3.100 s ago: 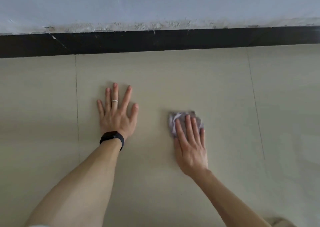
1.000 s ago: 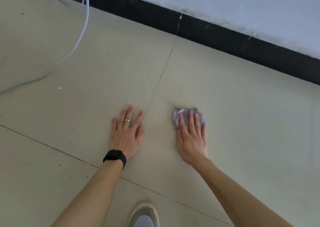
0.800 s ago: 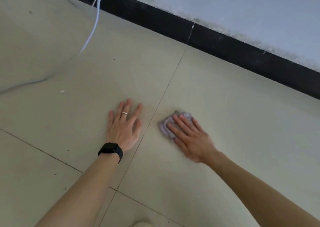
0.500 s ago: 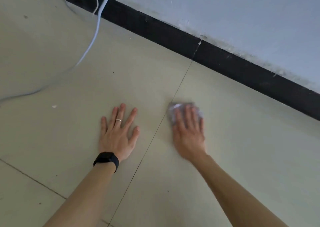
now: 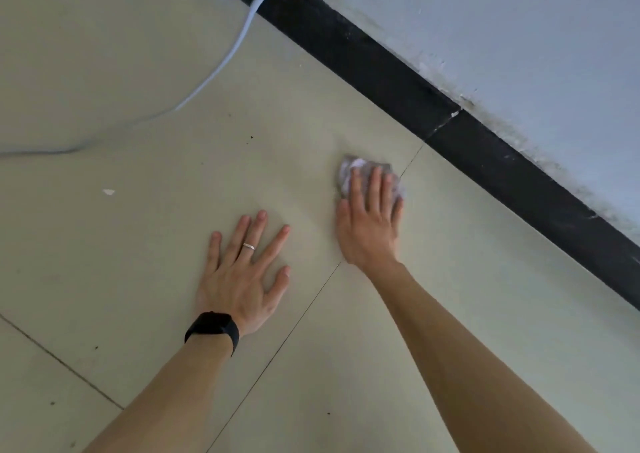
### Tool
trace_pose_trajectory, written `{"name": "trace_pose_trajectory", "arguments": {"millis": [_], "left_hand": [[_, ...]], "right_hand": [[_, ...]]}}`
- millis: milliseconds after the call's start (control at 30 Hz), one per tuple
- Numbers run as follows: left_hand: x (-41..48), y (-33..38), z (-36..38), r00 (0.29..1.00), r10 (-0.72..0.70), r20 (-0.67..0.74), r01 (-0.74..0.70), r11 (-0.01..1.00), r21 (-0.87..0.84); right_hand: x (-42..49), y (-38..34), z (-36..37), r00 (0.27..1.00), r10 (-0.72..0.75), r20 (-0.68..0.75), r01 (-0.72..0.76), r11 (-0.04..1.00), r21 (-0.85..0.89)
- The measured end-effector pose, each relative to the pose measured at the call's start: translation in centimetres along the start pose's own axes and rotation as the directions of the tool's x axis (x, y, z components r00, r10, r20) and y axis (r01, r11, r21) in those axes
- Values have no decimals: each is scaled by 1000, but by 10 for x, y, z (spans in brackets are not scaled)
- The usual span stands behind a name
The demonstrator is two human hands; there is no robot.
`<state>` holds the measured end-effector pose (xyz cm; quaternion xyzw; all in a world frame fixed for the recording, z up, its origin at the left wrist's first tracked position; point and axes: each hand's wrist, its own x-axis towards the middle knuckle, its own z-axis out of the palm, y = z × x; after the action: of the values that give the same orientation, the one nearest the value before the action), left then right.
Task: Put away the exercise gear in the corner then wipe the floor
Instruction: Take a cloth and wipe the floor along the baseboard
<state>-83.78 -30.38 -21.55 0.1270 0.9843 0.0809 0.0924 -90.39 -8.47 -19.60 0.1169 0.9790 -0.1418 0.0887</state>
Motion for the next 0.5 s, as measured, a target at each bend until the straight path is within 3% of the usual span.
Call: {"name": "trace_pose_trajectory", "arguments": {"millis": [33,67,100,167,233,300,367,433,500], "left_hand": [[1,0,-2,1000,-1,-2,1,1000,-2],[2,0,-3,1000,-3,2,3,1000,-2],[3,0,-4,1000,-4,4,4,1000,-2],[3,1,-4,1000,0,1,0,1000,-6],[2,2,-3,1000,1,-4,-1,1000,-11],[3,1,-2,1000,0,0,0,1000,-20],[4,-1,-3,1000,-6,3,6,1000,-24],[3,-1,-4,1000,-17,8,17,999,-34],[2,0,-5,1000,-15,7,15,998,-60]], "right_hand": [[-8,-8,2,963,-260,78,265,962,-62],[-6,-4,3,894,-424,148,440,892,-102],[3,6,-3,854,-490,176,512,851,-116],[28,33,-13,917,-378,130,395,906,-150],[54,53,-28,998,-53,27,55,996,-68],[62,53,-33,973,228,-24,-226,972,71],[35,33,-19,963,267,-34,-263,960,100],[-26,13,1,999,34,-21,-34,999,3],[-103,5,17,946,-312,92,320,944,-79]]}}
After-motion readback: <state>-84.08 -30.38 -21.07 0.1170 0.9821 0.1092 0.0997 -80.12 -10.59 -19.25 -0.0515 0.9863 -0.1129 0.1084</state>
